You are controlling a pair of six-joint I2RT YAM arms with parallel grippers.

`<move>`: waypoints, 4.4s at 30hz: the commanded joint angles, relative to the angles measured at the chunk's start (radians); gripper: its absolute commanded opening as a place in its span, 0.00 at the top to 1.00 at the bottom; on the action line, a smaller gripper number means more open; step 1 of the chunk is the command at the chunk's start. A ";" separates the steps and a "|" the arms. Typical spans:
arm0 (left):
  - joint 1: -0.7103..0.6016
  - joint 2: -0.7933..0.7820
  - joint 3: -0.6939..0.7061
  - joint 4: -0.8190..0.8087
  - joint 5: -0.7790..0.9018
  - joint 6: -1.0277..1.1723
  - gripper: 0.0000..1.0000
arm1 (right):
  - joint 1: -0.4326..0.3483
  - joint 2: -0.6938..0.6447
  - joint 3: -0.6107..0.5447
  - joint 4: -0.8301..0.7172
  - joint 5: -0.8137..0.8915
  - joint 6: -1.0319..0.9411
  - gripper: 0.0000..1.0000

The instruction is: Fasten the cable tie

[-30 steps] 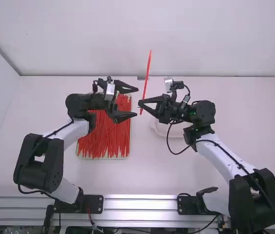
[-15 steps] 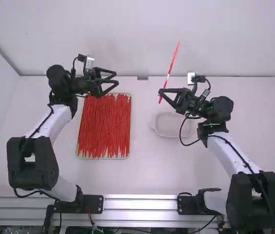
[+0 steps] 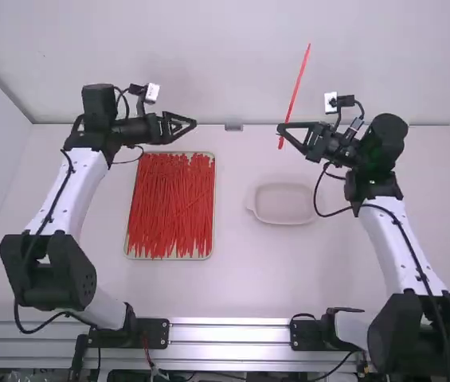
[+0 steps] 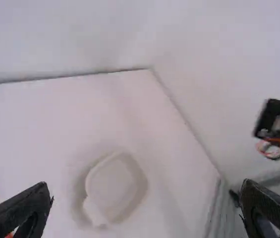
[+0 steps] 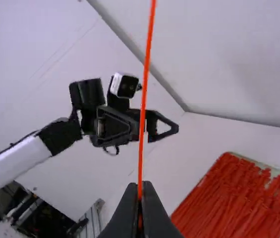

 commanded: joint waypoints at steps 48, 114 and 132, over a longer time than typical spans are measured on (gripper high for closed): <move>-0.077 -0.021 -0.144 -0.456 -0.840 0.088 0.01 | 0.204 -0.013 -0.017 -0.762 1.086 -0.665 1.00; -0.084 -0.021 -0.212 -0.401 -0.839 0.078 0.01 | 0.205 -0.010 -0.232 -0.477 1.085 -0.672 1.00; -0.084 -0.021 -0.212 -0.402 -0.839 0.078 0.01 | 0.205 0.121 -0.324 -0.271 1.083 -0.663 1.00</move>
